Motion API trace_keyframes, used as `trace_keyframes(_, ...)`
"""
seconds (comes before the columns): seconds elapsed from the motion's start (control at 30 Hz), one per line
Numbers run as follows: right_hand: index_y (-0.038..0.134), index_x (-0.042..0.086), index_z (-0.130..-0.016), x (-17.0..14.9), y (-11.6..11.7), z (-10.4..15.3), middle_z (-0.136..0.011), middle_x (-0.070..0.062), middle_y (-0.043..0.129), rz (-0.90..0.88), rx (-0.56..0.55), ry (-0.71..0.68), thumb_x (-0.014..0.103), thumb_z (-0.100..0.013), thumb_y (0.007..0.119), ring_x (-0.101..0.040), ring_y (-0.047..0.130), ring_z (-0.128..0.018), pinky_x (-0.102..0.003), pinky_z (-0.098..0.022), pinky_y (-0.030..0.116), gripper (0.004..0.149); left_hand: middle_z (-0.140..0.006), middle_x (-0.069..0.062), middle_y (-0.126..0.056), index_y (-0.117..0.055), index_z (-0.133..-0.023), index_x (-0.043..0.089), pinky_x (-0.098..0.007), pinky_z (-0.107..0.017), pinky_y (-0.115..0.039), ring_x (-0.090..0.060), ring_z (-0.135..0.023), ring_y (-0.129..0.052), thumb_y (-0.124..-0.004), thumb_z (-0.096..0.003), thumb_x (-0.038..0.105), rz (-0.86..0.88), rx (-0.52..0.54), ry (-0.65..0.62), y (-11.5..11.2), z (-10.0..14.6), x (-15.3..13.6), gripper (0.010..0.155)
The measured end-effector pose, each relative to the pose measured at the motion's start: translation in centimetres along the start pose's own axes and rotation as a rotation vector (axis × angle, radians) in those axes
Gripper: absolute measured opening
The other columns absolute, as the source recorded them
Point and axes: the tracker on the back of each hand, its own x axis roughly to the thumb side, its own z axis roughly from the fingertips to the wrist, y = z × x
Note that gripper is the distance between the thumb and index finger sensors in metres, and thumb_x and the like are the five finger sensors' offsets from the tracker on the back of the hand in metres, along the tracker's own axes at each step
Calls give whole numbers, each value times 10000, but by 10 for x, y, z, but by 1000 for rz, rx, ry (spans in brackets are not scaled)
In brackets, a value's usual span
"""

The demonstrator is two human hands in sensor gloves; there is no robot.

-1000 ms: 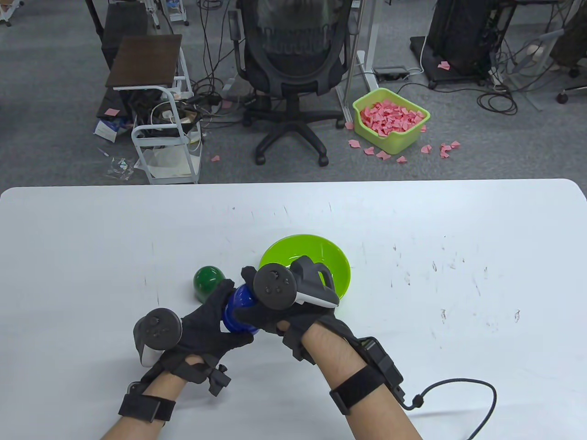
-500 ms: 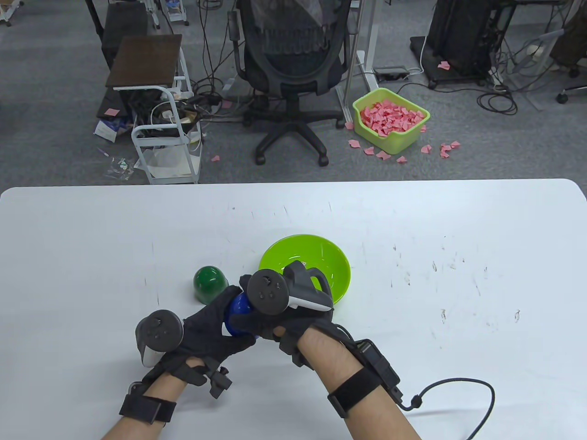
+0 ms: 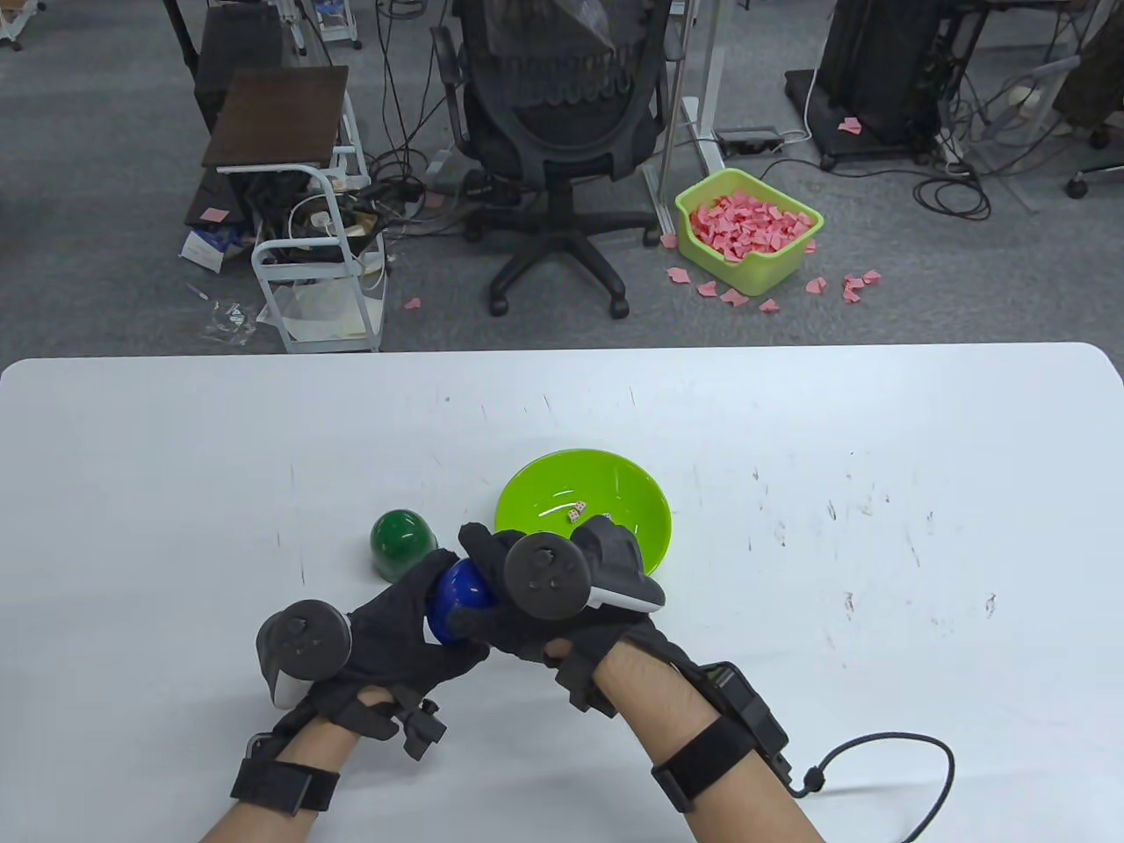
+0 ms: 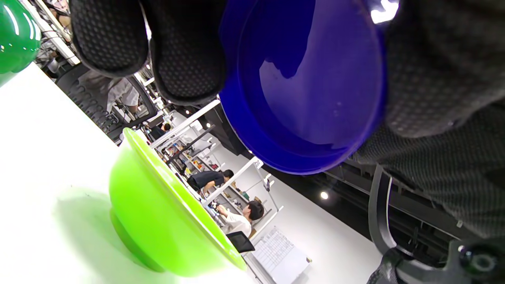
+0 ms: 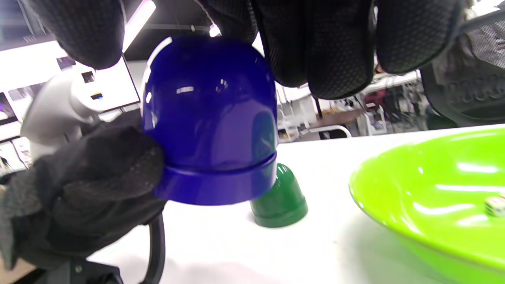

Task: Pour dice into bowl

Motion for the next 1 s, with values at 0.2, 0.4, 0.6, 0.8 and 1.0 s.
trace_keyframes(0.2, 503, 9, -1127, -26, -11, 29, -1070, -355, 691, -44, -161, -20, 597, -539, 749, -597, 773, -812, -756, -583, 659, 868, -1000, -184, -752, -530, -1041, 135, -557, -633, -790, -301, -767, -930, -1003, -298, 644, 36, 31, 34, 7, 0, -6, 1018)
trace_keyframes(0.4, 503, 14, -1127, -61, -15, 60, -1074, -357, 684, -12, -251, 47, 595, -541, 748, -598, 762, -824, -760, -585, 654, 861, -1009, -185, -743, -528, -1041, 136, -559, -636, -787, -304, -777, -926, -1008, -298, 632, 70, 36, 61, 7, 0, -11, 1014)
trace_keyframes(0.6, 504, 13, -1125, -95, -13, 86, -1071, -356, 687, -25, -319, 115, 589, -542, 751, -600, 761, -821, -764, -584, 650, 855, -1004, -183, -751, -534, -1039, 136, -556, -634, -789, -304, -771, -929, -1010, -294, 635, 78, 34, 69, 7, 0, -11, 1015)
trace_keyframes(0.8, 498, 7, -1125, -113, -7, 104, -1072, -359, 678, -47, -364, 123, 582, -549, 749, -601, 761, -818, -763, -586, 646, 852, -996, -181, -759, -542, -1036, 135, -555, -631, -791, -301, -761, -933, -1010, -291, 643, 62, 29, 72, 4, -1, -11, 1016)
trace_keyframes(1.0, 498, 7, -1124, -119, -10, 118, -1068, -360, 684, -50, -401, 136, 579, -550, 750, -600, 765, -815, -764, -584, 648, 848, -997, -180, -759, -544, -1034, 136, -556, -634, -791, -299, -762, -933, -1011, -289, 643, 48, 27, 65, 3, -1, -10, 1015)
